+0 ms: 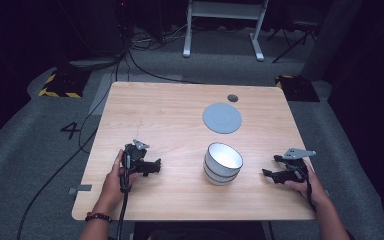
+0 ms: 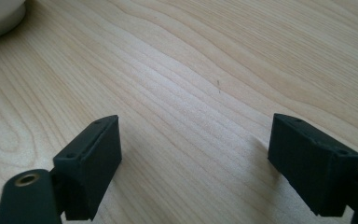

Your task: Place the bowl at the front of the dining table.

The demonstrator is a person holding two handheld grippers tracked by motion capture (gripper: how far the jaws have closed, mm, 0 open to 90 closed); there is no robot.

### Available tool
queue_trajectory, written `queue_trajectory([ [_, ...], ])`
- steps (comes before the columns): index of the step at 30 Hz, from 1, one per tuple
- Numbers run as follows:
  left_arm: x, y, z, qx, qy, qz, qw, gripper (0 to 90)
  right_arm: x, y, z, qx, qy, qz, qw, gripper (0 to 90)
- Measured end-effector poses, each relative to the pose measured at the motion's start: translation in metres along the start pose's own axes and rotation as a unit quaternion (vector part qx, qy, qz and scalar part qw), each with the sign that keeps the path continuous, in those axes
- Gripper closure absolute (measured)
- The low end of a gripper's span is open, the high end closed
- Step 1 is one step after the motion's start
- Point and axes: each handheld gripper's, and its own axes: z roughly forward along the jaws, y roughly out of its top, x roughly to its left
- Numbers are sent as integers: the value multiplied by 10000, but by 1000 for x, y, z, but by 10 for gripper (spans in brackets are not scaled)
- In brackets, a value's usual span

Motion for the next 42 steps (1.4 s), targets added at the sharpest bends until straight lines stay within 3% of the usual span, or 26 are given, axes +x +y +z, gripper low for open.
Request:
queue_trajectory([
  [13,0,0,0,-10,30,6,10000,0,-1,-1,-1,4,27,-31,10000,172],
  [17,0,0,0,2,6,-8,10000,0,-4,-1,-2,44,145,-104,9998,173],
  [25,0,0,0,-4,-7,-18,10000,0,-8,-1,-4,-27,140,63,9999,193],
  [42,0,0,0,-4,-8,-19,10000,0,6,18,-22,-331,362,-47,9988,206],
])
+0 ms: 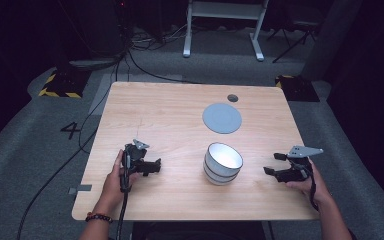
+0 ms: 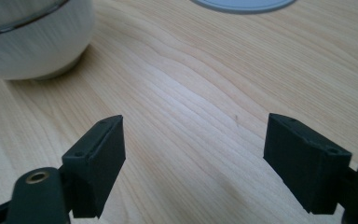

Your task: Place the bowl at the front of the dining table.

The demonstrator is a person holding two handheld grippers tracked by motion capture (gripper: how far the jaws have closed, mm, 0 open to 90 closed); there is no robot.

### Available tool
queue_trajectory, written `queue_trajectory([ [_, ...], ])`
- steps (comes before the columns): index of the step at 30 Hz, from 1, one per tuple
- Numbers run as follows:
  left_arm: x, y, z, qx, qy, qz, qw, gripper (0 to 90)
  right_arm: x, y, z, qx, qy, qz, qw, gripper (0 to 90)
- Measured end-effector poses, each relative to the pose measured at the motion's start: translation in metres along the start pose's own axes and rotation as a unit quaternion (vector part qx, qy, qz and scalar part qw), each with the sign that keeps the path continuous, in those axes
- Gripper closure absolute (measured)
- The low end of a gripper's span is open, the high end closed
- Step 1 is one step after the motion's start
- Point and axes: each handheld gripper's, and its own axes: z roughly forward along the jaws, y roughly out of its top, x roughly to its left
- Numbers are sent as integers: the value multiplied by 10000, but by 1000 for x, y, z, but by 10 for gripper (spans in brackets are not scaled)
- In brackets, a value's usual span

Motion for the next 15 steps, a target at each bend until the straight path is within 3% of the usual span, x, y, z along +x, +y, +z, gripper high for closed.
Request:
queue_trajectory([
  [15,0,0,0,2,0,2,10000,0,21,20,2,-22,206,-306,9993,207],
])
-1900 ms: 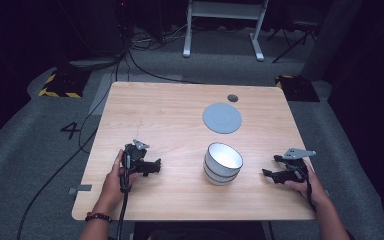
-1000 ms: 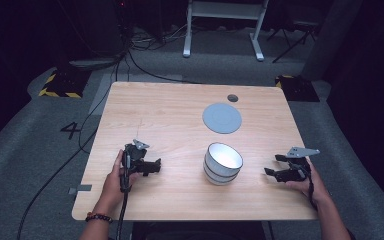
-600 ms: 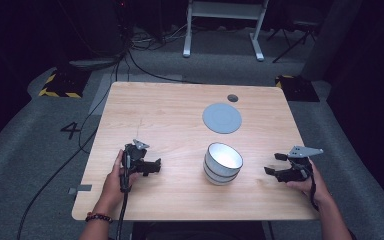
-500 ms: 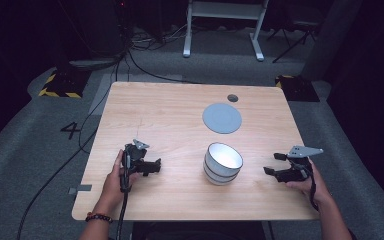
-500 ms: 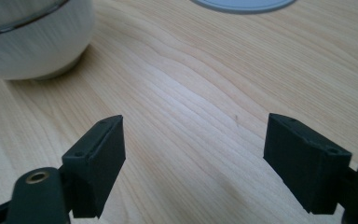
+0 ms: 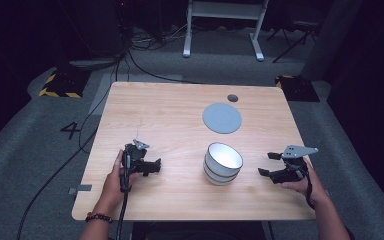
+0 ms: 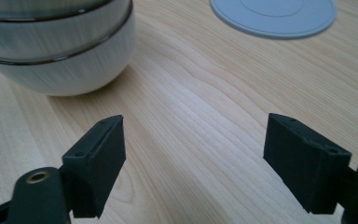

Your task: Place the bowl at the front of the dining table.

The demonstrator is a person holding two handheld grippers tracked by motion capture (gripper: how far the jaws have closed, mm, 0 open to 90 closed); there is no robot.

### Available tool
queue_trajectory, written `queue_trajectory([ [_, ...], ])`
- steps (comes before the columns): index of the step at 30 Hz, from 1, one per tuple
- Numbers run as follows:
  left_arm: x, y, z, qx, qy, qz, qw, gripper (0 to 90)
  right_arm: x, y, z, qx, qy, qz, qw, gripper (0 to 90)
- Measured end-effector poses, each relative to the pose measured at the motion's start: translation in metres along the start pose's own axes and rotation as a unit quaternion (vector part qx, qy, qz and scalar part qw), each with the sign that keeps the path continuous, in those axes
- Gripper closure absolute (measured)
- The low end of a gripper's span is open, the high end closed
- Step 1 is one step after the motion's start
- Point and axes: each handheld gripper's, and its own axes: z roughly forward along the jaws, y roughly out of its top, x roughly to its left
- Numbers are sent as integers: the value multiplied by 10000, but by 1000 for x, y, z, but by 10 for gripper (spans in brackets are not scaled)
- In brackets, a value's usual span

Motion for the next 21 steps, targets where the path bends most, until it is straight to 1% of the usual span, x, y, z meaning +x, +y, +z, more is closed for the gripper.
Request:
queue_trajectory([
  [4,0,0,0,-1,0,0,10000,0,7,8,0,-82,180,-30,9998,208],
  [6,0,0,0,-1,0,0,10000,0,13,13,-1,-138,274,-113,9995,209],
  [7,0,0,0,0,0,2,10000,0,13,13,-1,-138,274,-113,9995,209],
  [10,0,0,0,0,3,1,10000,0,22,22,-2,-175,329,-251,9990,213],
  [11,0,0,0,-2,-1,-1,10000,0,26,26,-1,-141,328,-356,9987,214],
  [14,0,0,0,-2,1,0,10000,0,31,30,0,-154,352,-390,9985,216],
  [15,0,0,0,-3,0,-1,10000,0,33,31,0,-146,376,-364,9985,217],
  [16,0,0,0,-2,-1,0,10000,0,33,32,1,-163,365,-422,9983,218],
  [18,0,0,0,-1,-1,-1,10000,0,34,34,1,-184,382,-442,9981,219],
  [19,0,0,0,-3,0,-1,10000,0,37,37,0,-234,464,-452,9976,220],
  [21,0,0,0,-2,0,0,10000,0,40,40,-1,-270,501,-476,9972,222],
])
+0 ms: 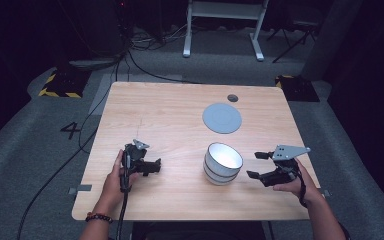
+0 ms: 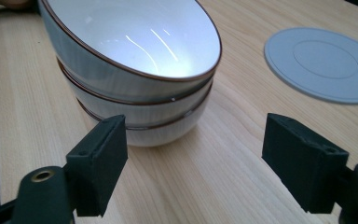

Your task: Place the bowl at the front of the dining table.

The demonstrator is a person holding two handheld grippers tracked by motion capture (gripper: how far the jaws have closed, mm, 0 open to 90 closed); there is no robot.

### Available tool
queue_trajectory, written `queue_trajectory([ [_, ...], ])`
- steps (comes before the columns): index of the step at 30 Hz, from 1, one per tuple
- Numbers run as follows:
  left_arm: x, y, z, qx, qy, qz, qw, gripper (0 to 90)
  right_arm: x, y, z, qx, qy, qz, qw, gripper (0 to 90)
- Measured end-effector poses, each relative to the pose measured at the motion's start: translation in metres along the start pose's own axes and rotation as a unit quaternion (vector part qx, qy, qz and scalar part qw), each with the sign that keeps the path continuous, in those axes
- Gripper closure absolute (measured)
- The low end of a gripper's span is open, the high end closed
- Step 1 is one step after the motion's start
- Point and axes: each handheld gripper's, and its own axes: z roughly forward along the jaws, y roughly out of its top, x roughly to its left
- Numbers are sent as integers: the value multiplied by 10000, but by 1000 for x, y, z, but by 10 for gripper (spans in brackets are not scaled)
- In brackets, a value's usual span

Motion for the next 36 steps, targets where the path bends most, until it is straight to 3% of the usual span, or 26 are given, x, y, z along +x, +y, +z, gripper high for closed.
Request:
queue_trajectory([
  [22,0,0,0,0,1,1,10000,0,29,35,16,-104,534,-406,9977,227],
  [30,0,0,0,0,2,0,10000,0,39,47,31,57,735,-588,9955,232],
  [36,0,0,0,0,1,0,10000,0,40,50,42,149,846,-598,9945,247],
])
